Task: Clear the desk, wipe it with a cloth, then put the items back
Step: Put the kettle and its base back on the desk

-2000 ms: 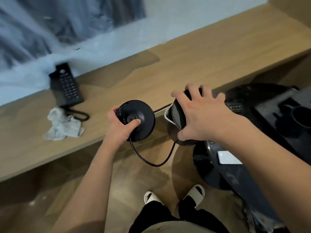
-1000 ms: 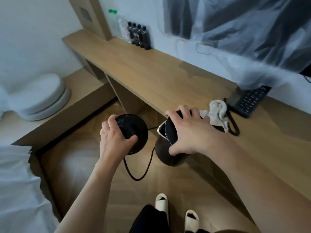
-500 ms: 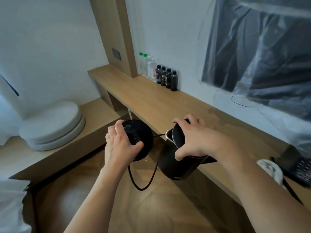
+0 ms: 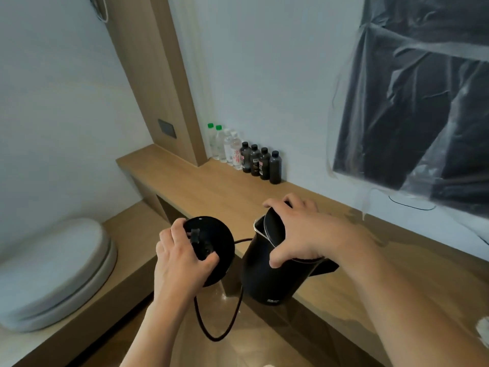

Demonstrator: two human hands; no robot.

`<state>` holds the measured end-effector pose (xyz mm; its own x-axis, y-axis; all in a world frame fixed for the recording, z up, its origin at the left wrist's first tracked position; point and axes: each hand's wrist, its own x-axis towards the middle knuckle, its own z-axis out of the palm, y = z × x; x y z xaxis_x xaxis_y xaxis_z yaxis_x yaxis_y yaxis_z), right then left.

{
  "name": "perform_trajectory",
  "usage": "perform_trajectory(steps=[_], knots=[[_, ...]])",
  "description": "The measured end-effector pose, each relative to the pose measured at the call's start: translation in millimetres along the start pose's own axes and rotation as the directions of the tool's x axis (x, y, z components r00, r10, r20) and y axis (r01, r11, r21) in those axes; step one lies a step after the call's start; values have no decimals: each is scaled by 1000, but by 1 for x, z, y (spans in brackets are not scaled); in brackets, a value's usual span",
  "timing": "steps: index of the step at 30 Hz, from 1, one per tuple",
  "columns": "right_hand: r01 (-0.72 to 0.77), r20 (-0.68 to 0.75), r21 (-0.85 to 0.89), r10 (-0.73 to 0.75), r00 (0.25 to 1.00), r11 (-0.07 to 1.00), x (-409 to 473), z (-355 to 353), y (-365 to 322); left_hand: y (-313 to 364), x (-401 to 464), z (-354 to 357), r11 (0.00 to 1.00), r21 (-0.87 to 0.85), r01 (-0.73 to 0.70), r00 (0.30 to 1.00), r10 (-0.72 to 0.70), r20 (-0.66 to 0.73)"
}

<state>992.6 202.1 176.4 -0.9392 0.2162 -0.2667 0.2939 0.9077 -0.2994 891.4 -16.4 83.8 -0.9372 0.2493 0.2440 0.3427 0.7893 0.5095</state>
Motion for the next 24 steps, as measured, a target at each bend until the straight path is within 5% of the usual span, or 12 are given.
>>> perform_trajectory(steps=[13, 24], knots=[[-42, -33, 58, 44, 998, 997, 187, -47, 4, -22, 212, 36, 999, -37, -5, 999, 7, 51], [-325, -33, 121, 331, 943, 938, 276, -64, 14, -30, 376, 90, 958, -285, 23, 956, 63, 287]])
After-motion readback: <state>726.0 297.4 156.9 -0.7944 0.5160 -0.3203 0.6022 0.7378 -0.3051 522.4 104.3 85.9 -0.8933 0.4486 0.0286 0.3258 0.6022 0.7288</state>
